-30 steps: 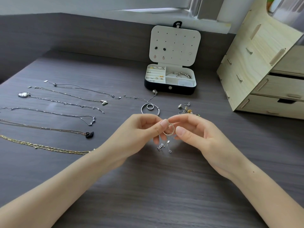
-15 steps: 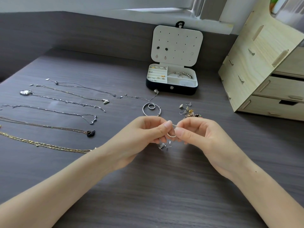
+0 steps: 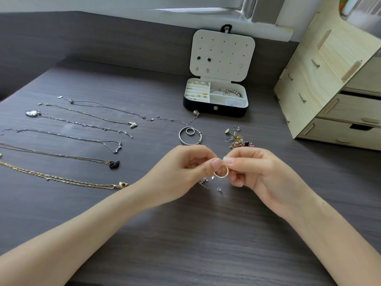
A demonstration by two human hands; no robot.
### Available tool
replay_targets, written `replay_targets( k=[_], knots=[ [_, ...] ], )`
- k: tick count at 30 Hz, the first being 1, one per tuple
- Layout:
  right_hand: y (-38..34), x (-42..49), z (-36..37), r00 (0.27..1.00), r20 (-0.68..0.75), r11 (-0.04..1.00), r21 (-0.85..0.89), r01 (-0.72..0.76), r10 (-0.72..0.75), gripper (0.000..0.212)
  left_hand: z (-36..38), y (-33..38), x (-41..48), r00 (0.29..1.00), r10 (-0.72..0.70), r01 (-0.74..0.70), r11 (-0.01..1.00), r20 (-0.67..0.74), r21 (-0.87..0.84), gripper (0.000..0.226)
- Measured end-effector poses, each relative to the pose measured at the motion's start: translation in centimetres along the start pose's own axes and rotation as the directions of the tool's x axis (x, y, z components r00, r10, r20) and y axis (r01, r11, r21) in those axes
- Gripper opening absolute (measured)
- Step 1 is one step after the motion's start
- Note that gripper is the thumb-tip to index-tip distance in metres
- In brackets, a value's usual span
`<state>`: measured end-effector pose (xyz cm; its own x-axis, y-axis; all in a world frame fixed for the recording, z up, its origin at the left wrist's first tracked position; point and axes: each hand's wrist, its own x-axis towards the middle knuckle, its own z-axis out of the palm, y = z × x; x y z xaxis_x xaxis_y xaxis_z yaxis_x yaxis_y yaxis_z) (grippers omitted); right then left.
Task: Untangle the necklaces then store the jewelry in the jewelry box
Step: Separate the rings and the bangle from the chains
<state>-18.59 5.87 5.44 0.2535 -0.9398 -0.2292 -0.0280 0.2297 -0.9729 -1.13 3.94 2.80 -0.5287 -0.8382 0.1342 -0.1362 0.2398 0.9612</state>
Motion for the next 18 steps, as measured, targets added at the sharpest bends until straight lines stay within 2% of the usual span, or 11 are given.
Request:
replay_targets(
  k=[3, 6, 9, 12, 14, 18],
  knots=[
    [0.0, 0.0, -0.1, 0.998, -0.031, 0.998, 0.048, -0.048, 0.049, 0.008, 0.0, -0.1, 0.1, 0.999, 0.033, -0.033, 0.998, 0.001, 0.052, 0.024],
    [0.0, 0.0, 0.3, 0.994, -0.106, 0.999, 0.032, -0.019, 0.022, 0.011, 0.0, -0.2, 0.2, 0.999, 0.04, -0.04, 0.996, 0.002, 0.076, 0.018],
    [0.1, 0.0, 0.7, 0.95, -0.258, 0.976, -0.169, 0.136, -0.177, 0.026, 0.2, -0.2, 0.2, 1.0, 0.023, -0.023, 0.995, 0.005, 0.096, 0.015],
    [-0.4, -0.1, 1.3, 0.915, -0.271, 0.915, -0.355, 0.194, -0.3, 0.024, 0.2, -0.2, 0.3, 1.0, 0.022, -0.022, 0.997, -0.004, 0.078, 0.015],
    [-0.6, 0.0, 1.3, 0.928, -0.256, 0.923, -0.342, 0.176, -0.271, 0.023, 0.2, -0.4, 0.2, 0.999, 0.038, -0.037, 0.996, -0.004, 0.086, 0.016],
    [-1.5, 0.4, 1.0, 0.959, -0.232, 0.974, -0.194, 0.117, -0.162, 0.026, 0.2, -0.4, 0.0, 0.999, 0.029, -0.031, 0.995, 0.027, 0.094, 0.015]
  ],
)
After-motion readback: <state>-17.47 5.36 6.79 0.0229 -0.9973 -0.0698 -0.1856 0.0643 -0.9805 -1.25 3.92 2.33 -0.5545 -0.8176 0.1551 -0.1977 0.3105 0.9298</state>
